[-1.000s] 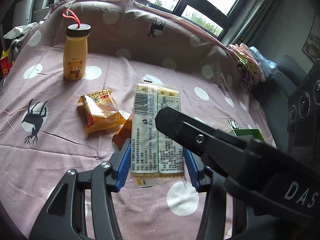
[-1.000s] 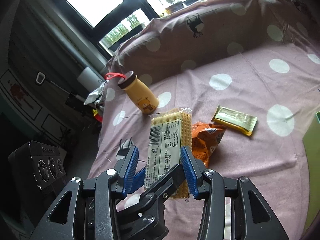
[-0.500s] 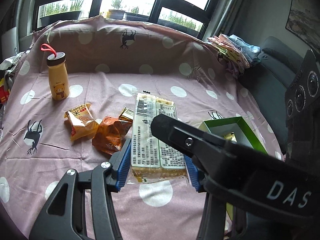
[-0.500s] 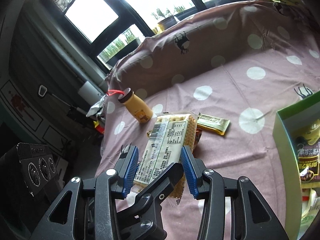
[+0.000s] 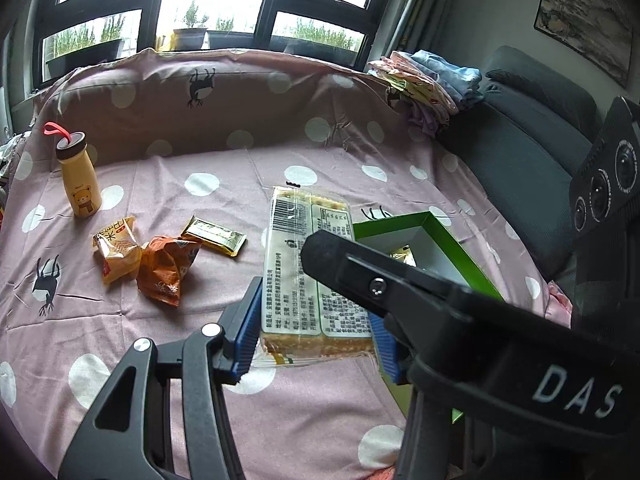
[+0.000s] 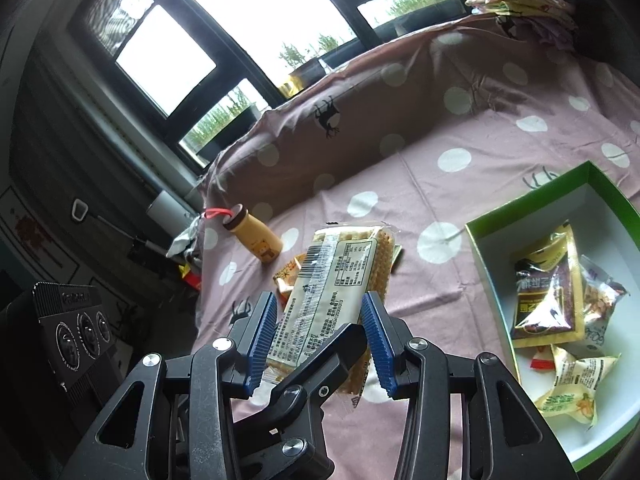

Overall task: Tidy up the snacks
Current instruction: 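Lift the biscuit packet with the right gripper and carry it over the box, then lower the biscuit packet into the box and open the right gripper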

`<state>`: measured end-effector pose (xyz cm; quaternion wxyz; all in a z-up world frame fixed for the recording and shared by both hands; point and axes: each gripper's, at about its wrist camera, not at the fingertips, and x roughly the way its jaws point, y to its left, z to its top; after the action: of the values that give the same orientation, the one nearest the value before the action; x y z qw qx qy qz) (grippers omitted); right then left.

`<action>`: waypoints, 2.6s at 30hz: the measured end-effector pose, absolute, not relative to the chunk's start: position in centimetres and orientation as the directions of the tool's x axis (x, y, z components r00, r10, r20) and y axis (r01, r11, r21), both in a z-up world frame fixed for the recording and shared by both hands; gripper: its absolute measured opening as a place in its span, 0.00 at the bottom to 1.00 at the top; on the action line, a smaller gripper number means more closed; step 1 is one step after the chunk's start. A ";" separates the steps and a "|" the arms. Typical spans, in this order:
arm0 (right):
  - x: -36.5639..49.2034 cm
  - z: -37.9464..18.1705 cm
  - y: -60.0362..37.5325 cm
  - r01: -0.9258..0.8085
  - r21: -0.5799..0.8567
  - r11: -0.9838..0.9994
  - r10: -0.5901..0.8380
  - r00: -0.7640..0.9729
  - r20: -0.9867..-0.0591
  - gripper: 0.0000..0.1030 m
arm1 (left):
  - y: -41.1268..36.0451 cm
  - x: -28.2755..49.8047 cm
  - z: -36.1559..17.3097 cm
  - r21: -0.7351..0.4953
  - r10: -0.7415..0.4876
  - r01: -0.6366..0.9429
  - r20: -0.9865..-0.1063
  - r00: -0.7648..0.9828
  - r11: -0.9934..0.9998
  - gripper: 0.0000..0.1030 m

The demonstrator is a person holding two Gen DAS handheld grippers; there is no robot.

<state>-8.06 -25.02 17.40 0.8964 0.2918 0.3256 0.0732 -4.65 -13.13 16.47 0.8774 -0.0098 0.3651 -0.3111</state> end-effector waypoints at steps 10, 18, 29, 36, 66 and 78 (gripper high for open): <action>-10.4 17.5 -28.2 0.135 0.572 0.809 0.262 0.788 -0.557 0.46 | -16.5 -5.9 16.5 -0.252 -0.592 0.597 -0.647 0.481 0.761 0.48; -11.5 16.8 -31.2 0.180 0.591 0.786 0.239 0.794 -0.559 0.46 | -19.8 -6.3 16.0 -0.244 -0.608 0.641 -0.662 0.438 0.728 0.47; -13.0 15.4 -35.5 0.289 0.605 0.742 0.173 0.789 -0.590 0.47 | -24.3 -6.5 14.5 -0.274 -0.634 0.690 -0.693 0.342 0.670 0.47; -13.4 14.1 -37.2 0.327 0.615 0.718 0.176 0.770 -0.614 0.47 | -25.6 -6.3 13.2 -0.305 -0.640 0.694 -0.713 0.287 0.652 0.47; -12.6 10.3 -40.2 0.424 0.615 0.665 0.193 0.698 -0.689 0.46 | -28.6 -5.0 9.4 -0.362 -0.607 0.677 -0.778 0.159 0.641 0.47; -12.5 9.2 -40.7 0.454 0.606 0.653 0.190 0.676 -0.712 0.46 | -29.3 -4.5 8.1 -0.381 -0.590 0.663 -0.799 0.113 0.644 0.47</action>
<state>-12.46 -40.72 9.23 0.8192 0.4086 0.3944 -0.0807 -4.55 -29.32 8.11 0.7453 0.0354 0.5164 -0.4203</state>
